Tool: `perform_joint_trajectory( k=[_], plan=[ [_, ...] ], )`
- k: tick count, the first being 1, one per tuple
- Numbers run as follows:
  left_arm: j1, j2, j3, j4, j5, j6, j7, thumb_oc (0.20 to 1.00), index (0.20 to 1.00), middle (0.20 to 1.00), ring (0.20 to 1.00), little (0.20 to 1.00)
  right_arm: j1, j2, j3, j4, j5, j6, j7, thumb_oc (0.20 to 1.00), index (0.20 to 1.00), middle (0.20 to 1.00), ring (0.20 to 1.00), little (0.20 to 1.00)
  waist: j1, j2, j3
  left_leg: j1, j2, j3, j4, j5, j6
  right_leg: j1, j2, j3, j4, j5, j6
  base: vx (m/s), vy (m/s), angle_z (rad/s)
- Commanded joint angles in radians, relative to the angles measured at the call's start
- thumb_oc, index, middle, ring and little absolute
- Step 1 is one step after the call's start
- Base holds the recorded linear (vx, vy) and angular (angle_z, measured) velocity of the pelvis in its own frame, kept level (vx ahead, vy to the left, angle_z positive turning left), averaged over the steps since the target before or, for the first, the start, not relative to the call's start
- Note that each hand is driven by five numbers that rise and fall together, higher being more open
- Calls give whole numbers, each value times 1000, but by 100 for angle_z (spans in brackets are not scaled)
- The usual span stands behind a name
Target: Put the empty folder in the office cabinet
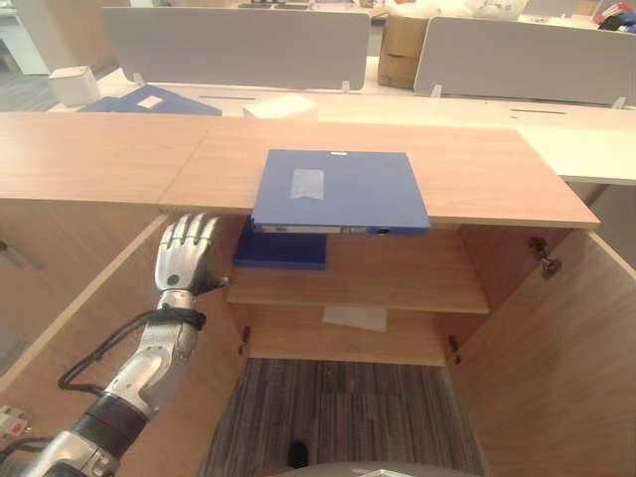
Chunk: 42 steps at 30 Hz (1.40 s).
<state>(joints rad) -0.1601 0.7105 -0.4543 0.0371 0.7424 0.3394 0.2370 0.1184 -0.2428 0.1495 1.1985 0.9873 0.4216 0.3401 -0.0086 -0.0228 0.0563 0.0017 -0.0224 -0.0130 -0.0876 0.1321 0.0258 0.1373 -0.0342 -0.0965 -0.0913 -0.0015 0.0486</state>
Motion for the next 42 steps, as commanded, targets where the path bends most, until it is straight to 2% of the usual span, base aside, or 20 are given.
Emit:
perform_joint_trajectory(
  k=[1, 5, 11, 17, 23, 27, 42],
  plan=[
    [-128, 47, 12, 4, 122, -29, 12, 1000, 1000, 1000, 1000, 1000, -37, -9, -5, 40, -24, 13, 14, 1000, 1000, 1000, 1000, 1000, -11, -2, -3, 57, -45, -2, 0, -183, 8, -49, 7, -19, 4, 20, 59, 0, 0, 0],
    [-160, 64, -32, -22, 180, 5, 46, 1000, 1000, 1000, 1000, 1000, -41, -14, -8, 44, -29, 17, 14, 1000, 1000, 1000, 1000, 1000, -18, -1, -8, 57, -43, -3, 0, -183, 6, -49, 7, -15, 4, 20, 60, 0, 0, 0],
    [-169, 48, 0, -21, 150, 67, 147, 1000, 1000, 1000, 1000, 1000, -39, -8, -8, 38, -24, 22, 6, 1000, 1000, 1000, 1000, 1000, -18, -6, -13, 57, -40, -3, 0, -182, 3, -49, 7, -13, 4, 20, 59, 0, 0, 0],
    [-163, 13, 47, -13, 144, 42, 195, 1000, 1000, 1000, 1000, 1000, -34, -4, -9, 37, -26, 30, 3, 1000, 1000, 1000, 1000, 1000, -17, -15, -15, 56, -37, -5, 0, -181, -1, -49, 9, -13, 4, 18, 55, 0, 0, 0],
    [-174, -6, 54, -19, 152, 18, 178, 1000, 1000, 1000, 1000, 1000, -26, -1, -12, 32, -37, 29, 6, 1000, 1000, 1000, 1000, 1000, -21, -18, -16, 58, -33, 1, 0, -182, -3, -48, 7, -16, 4, 19, 56, 0, 0, 0],
    [-200, -20, 20, -8, 143, -2, 158, 1000, 1000, 1000, 1000, 1000, -27, 2, -9, 22, -34, 31, 0, 1000, 1000, 1000, 1000, 1000, -32, -19, -19, 60, -30, 8, 0, -184, -4, -48, 8, -9, 4, 18, 57, 4, -2, -1],
    [-300, -108, -103, 15, 98, 14, 156, 1000, 1000, 1000, 1000, 1000, -28, 6, -16, 40, -57, 38, -9, 1000, 1000, 1000, 1000, 1000, -76, -17, -23, 63, -26, 31, 0, -183, 0, -57, 16, 24, 4, 28, 56, 6, -1, -4]
  ],
)
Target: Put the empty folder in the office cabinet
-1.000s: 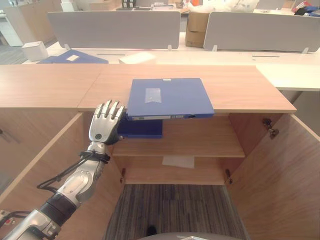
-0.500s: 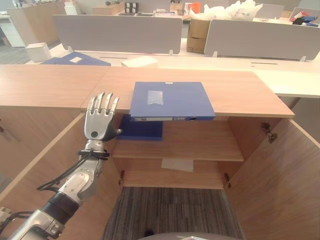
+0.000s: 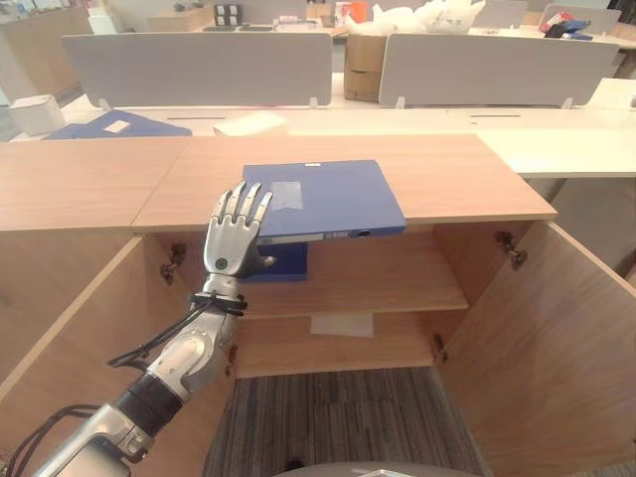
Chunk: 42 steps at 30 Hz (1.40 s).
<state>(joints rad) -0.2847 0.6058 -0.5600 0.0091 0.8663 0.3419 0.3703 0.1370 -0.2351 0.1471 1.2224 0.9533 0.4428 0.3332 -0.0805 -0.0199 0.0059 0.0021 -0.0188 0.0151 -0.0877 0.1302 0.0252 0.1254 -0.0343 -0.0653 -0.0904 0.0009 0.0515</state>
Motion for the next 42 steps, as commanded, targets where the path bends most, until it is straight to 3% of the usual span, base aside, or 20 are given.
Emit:
perform_joint_trajectory(
  k=[1, 23, 42],
  plan=[
    [-176, -3, 3, 43, -26, 11, 22, 1000, 1000, 1000, 1000, 1000, -46, -2, -13, 16, -23, 17, -2, 1000, 1000, 1000, 1000, 1000, -5, -20, 28, 63, -29, 3, 0, -181, 1, -45, 16, -7, 3, 26, 53, -15, 1, -3],
    [-272, -69, -85, 240, -69, 72, 85, 1000, 1000, 1000, 1000, 1000, -17, -19, -4, -11, -51, 30, -4, 1000, 1000, 1000, 1000, 1000, -52, -23, 19, 63, -21, 26, 0, -186, -6, -57, 31, 31, 3, 26, 57, 27, 3, -1],
    [-283, -67, -102, 362, -41, 65, 124, 1000, 1000, 1000, 1000, 1000, 1, -48, -2, -34, -52, 24, 28, 1000, 1000, 1000, 1000, 1000, -66, -22, 35, 46, -11, 43, 0, -173, -20, -82, 33, 48, 3, 38, 64, 9, 4, -2]
  ],
)
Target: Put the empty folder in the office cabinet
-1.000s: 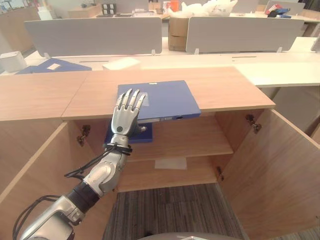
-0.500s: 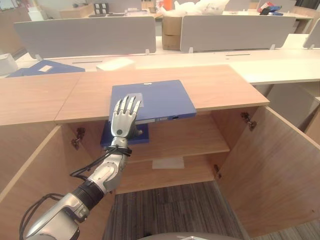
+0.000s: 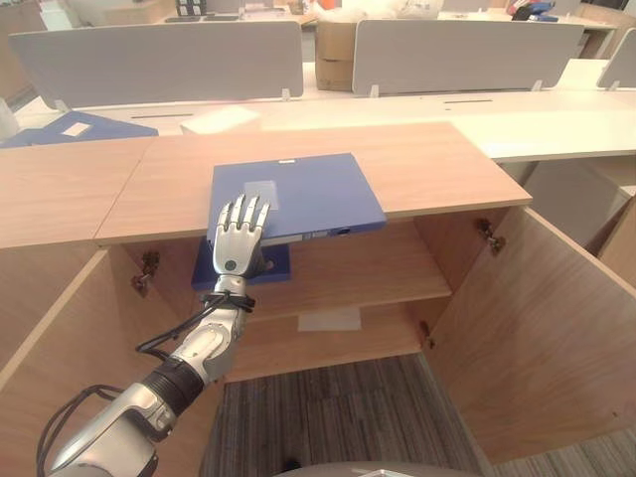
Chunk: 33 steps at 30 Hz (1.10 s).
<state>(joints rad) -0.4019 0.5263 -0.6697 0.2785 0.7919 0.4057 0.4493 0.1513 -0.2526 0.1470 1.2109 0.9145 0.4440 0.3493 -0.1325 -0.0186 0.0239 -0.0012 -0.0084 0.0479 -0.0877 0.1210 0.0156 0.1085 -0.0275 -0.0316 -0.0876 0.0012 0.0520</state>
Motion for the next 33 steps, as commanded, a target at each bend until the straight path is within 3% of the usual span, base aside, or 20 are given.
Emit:
perform_joint_trajectory(
  k=[1, 21, 22, 23, 30, 33],
  plan=[
    [-165, 13, 8, 98, 38, -2, 47, 1000, 1000, 1000, 1000, 1000, -11, -31, -2, -24, -13, 22, 12, 1000, 1000, 1000, 1000, 1000, -14, -23, 17, 49, -21, 11, 0, -163, -11, -66, 27, 15, 0, 39, 64, 0, 0, 0],
    [-206, 37, -14, 151, 66, -22, 34, 1000, 1000, 1000, 1000, 1000, 4, -51, -9, -39, -10, 1, 34, 1000, 1000, 1000, 1000, 1000, -32, -25, 34, 33, -10, 35, 0, -153, -22, -92, 22, 27, 0, 53, 74, 2, 4, -2],
    [-206, 38, -15, 150, 66, -20, 21, 727, 727, 727, 727, 727, 5, -51, -10, -39, -5, -3, 35, 1000, 1000, 1000, 1000, 1000, -32, -25, 35, 32, -10, 35, 0, -152, -23, -92, 22, 27, 0, 54, 75, 0, 0, 0],
    [-205, 37, -20, 147, 68, -17, 15, 200, 200, 200, 200, 200, 6, -50, -11, -44, 3, -5, 30, 1000, 1000, 1000, 1000, 1000, -33, -25, 36, 32, -9, 36, 0, -152, -23, -94, 22, 27, 0, 55, 76, 0, 0, 0],
    [-203, 42, -43, 174, 84, -30, 20, 200, 200, 200, 200, 200, 2, -59, -28, -60, 34, -21, 24, 1000, 1000, 1000, 1000, 1000, -38, -23, 38, 30, -8, 42, 0, -149, -26, -97, 20, 30, 0, 59, 80, 0, 0, 0],
    [-196, 46, -39, 194, 63, -45, 69, 200, 200, 200, 200, 200, -3, -64, -37, -66, 42, -26, 25, 1000, 1000, 1000, 1000, 1000, -36, -24, 38, 28, -7, 44, 0, -149, -28, -99, 19, 29, 0, 59, 81, 0, 0, 0]
  ],
)
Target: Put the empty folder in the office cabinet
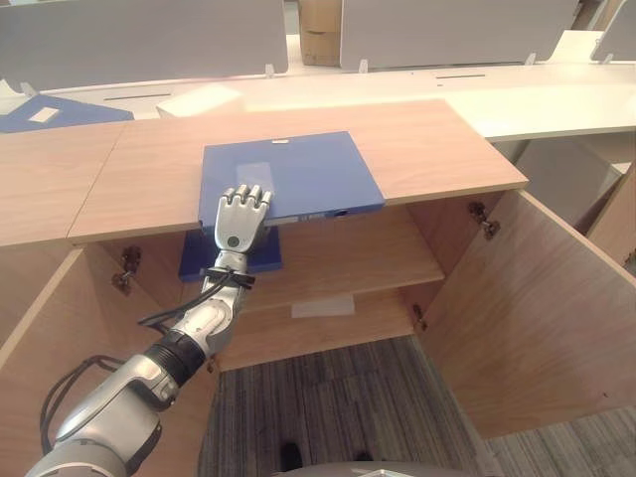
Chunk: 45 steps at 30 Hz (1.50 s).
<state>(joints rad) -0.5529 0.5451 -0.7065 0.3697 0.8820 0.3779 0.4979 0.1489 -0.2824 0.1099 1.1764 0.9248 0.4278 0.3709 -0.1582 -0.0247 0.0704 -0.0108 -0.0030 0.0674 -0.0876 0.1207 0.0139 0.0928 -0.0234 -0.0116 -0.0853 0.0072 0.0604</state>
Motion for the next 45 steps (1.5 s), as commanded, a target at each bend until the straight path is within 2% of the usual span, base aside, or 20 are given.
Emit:
perform_joint_trajectory(
  k=[1, 6, 11, 18, 20, 21, 22, 23, 26, 27, 28, 29, 30, 31, 32, 33, 35, 37, 40, 45],
  plan=[
    [-43, 29, 3, 110, -39, -23, 38, 200, 200, 200, 200, 200, -1, -35, -3, -34, 31, -10, 5, 1000, 1000, 1000, 1000, 1000, -10, -18, -10, 38, -13, 25, 0, -149, -27, -83, 14, 8, -2, 52, 72, -45, -1, -3],
    [-46, 48, 59, 104, -147, -89, 165, 200, 200, 200, 200, 200, -8, -33, -10, -39, 45, -15, 13, 1000, 1000, 1000, 1000, 1000, 2, -19, -20, 43, -16, 21, 0, -153, -26, -74, 8, -5, -2, 46, 70, -49, -8, -1],
    [-78, 79, 155, -30, -269, -151, 231, 200, 200, 200, 200, 200, -26, -18, 3, -73, 75, -8, -6, 1000, 1000, 1000, 1000, 1000, 20, -16, -36, 55, -23, 2, 0, -161, -21, -54, 3, -21, -2, 36, 59, -52, -17, 1],
    [-91, 87, 315, -235, -288, -176, 194, 200, 200, 200, 200, 200, -50, 16, 15, -99, 98, -16, -27, 1000, 1000, 1000, 1000, 1000, 41, -13, -52, 68, -30, -26, 0, -169, -15, -30, 1, -33, -2, 21, 46, -30, -26, 7],
    [-88, 79, 436, -375, -513, -276, 122, 200, 200, 200, 200, 200, -73, 44, 18, -90, 105, -32, -34, 1000, 1000, 1000, 1000, 1000, 63, -10, -66, 79, -36, -50, 0, -170, -15, -12, 0, -49, -2, 11, 40, -31, -57, 18],
    [-80, 56, 463, -423, -656, -296, 54, 200, 200, 200, 200, 200, -82, 50, 18, -86, 107, -38, -35, 1000, 1000, 1000, 1000, 1000, 70, -10, -67, 81, -38, -57, 0, -170, -14, -8, 0, -54, -2, 9, 39, -18, -28, 16],
    [-80, 56, 463, -423, -656, -296, 54, 200, 200, 200, 200, 200, -82, 50, 18, -86, 107, -38, -35, 1000, 1000, 1000, 1000, 1000, 70, -10, -67, 81, -38, -57, 0, -170, -14, -8, 0, -54, -2, 9, 39, -14, -18, 17],
    [-70, 36, 479, -456, -774, -303, 4, 200, 200, 200, 200, 200, -86, 55, 19, -87, 108, -43, -35, 1000, 1000, 1000, 1000, 1000, 73, -8, -67, 82, -38, -62, 0, -170, -14, -5, 0, -57, -2, 8, 38, -17, -14, 24],
    [-25, -53, 512, -569, -1189, -260, -199, 200, 200, 200, 200, 200, -108, 72, 16, -98, 122, -77, -28, 1000, 1000, 1000, 1000, 1000, 93, -2, -65, 86, -41, -81, 0, -167, -11, 3, 0, -69, -2, 6, 34, -31, -15, 16],
    [-25, -53, 512, -569, -1189, -260, -199, 200, 200, 200, 200, 200, -108, 72, 16, -98, 122, -77, -28, 1000, 1000, 1000, 1000, 1000, 93, -2, -65, 86, -41, -81, 0, -167, -11, 3, 0, -69, -2, 6, 34, -31, -7, 7],
    [-9, -71, 514, -596, -1313, -242, -234, 200, 200, 200, 200, 200, -118, 72, 14, -107, 127, -92, -21, 1000, 1000, 1000, 1000, 1000, 100, 0, -64, 88, -43, -87, 0, -165, -11, 5, 0, -73, -2, 6, 34, -16, -3, 4],
    [-9, -71, 514, -596, -1313, -242, -234, 200, 200, 200, 200, 200, -118, 72, 14, -107, 127, -92, -21, 1000, 1000, 1000, 1000, 1000, 100, 0, -64, 88, -43, -87, 0, -165, -11, 5, 0, -73, -2, 6, 34, -38, -5, 11],
    [13, -85, 522, -616, -1470, -217, -285, 200, 200, 200, 200, 200, -130, 72, 12, -118, 135, -119, -2, 1000, 1000, 1000, 1000, 1000, 108, 2, -62, 89, -45, -94, 0, -163, -10, 8, 0, -77, -2, 6, 32, -22, -2, 7],
    [13, -85, 522, -616, -1470, -217, -285, 200, 200, 200, 200, 200, -130, 72, 12, -118, 135, -119, -2, 1000, 1000, 1000, 1000, 1000, 108, 2, -62, 89, -45, -94, 0, -163, -10, 8, 0, -77, -2, 6, 32, -55, -1, 12],
    [42, -87, 531, -635, -1653, -187, -334, 200, 200, 200, 200, 200, -149, 64, 12, -142, 148, -153, 15, 1000, 1000, 1000, 1000, 1000, 121, 4, -63, 87, -47, -103, 0, -158, -10, 8, 1, -83, -2, 8, 31, -33, 1, 5],
    [42, -87, 531, -635, -1653, -187, -334, 200, 200, 200, 200, 200, -149, 64, 12, -142, 148, -153, 15, 1000, 1000, 1000, 1000, 1000, 121, 4, -63, 87, -47, -103, 0, -158, -10, 8, 1, -83, -2, 8, 31, -52, 4, 5],
    [108, -75, 544, -651, -1900, -103, -426, 200, 200, 200, 200, 200, -178, 43, 15, -222, 152, -197, 11, 1000, 1000, 1000, 1000, 1000, 139, 5, -61, 86, -50, -109, 0, -152, -10, 7, -1, -96, -2, 13, 31, -66, 6, 1],
    [108, -75, 544, -651, -1900, -103, -426, 200, 200, 200, 200, 200, -178, 43, 15, -222, 152, -197, 11, 1000, 1000, 1000, 1000, 1000, 139, 5, -61, 86, -50, -109, 0, -152, -10, 7, -1, -96, -2, 13, 31, -23, 1, 1],
    [198, -89, 529, -677, -2014, -5, -485, 200, 200, 200, 200, 200, -218, 20, 36, -345, 176, -211, -17, 1000, 1000, 1000, 1000, 1000, 161, 2, -51, 85, -52, -112, 0, -148, -5, 9, -7, -114, -2, 16, 29, -87, -6, 6],
    [281, -74, 534, -664, -2028, 58, -507, 200, 200, 200, 200, 200, -252, -26, 48, -458, 198, -196, -33, 1000, 1000, 1000, 1000, 1000, 176, 0, -44, 87, -54, -112, 0, -144, -2, 13, -11, -126, -2, 18, 29, -53, 4, 7]
  ],
)
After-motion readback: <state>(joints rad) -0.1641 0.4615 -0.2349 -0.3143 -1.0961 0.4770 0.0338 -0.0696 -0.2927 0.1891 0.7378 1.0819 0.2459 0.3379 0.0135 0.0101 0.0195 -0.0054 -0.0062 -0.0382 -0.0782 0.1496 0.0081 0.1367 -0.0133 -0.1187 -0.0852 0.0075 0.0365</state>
